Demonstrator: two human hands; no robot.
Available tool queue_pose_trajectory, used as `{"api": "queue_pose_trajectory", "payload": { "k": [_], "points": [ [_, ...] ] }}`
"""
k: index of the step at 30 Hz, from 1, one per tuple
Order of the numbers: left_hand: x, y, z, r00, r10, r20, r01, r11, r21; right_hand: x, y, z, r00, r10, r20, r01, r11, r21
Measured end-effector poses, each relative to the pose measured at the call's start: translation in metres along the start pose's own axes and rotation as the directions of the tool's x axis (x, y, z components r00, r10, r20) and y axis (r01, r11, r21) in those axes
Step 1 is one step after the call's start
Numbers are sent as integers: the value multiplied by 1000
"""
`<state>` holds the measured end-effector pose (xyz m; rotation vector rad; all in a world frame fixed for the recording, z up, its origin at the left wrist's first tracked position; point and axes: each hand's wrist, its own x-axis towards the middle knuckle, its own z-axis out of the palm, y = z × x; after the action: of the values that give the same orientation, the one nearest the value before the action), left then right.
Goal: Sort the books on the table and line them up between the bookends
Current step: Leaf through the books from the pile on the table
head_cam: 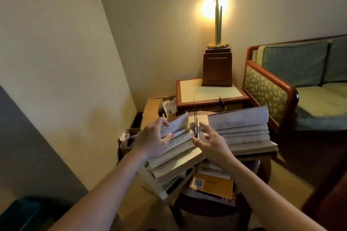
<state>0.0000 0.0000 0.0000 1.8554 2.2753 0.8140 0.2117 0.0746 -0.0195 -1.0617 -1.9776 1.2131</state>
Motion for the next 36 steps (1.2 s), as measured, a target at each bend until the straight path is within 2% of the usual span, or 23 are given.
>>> {"api": "queue_pose_trajectory", "payload": {
  "k": [4,8,12,16,19,25,29,33,36],
  "points": [
    [7,-11,6,999,40,2,-40,990,134,4,14,13,999,31,13,-32,999,44],
    [21,-25,9,996,93,-7,-86,939,332,8,26,27,998,65,-12,-64,997,53],
    [40,-29,2,990,26,139,-71,940,333,12,31,38,997,77,20,-78,996,50],
    [58,-35,-8,914,-166,370,32,939,342,19,35,48,997,71,33,-73,996,47],
    [62,-34,-14,881,-208,426,97,959,267,24,35,54,995,81,51,-83,996,42],
    [61,-50,-11,888,-180,422,147,983,111,37,38,67,988,77,131,-77,997,-8],
    [54,-64,-8,884,-263,387,321,943,-92,41,35,79,981,80,178,-78,997,-18],
    [36,-76,-1,880,-382,284,469,796,-384,47,30,91,979,62,195,-56,998,-38],
    [18,-80,15,831,-499,246,510,505,-696,55,27,100,976,48,210,-23,992,-121]
  ]
}}
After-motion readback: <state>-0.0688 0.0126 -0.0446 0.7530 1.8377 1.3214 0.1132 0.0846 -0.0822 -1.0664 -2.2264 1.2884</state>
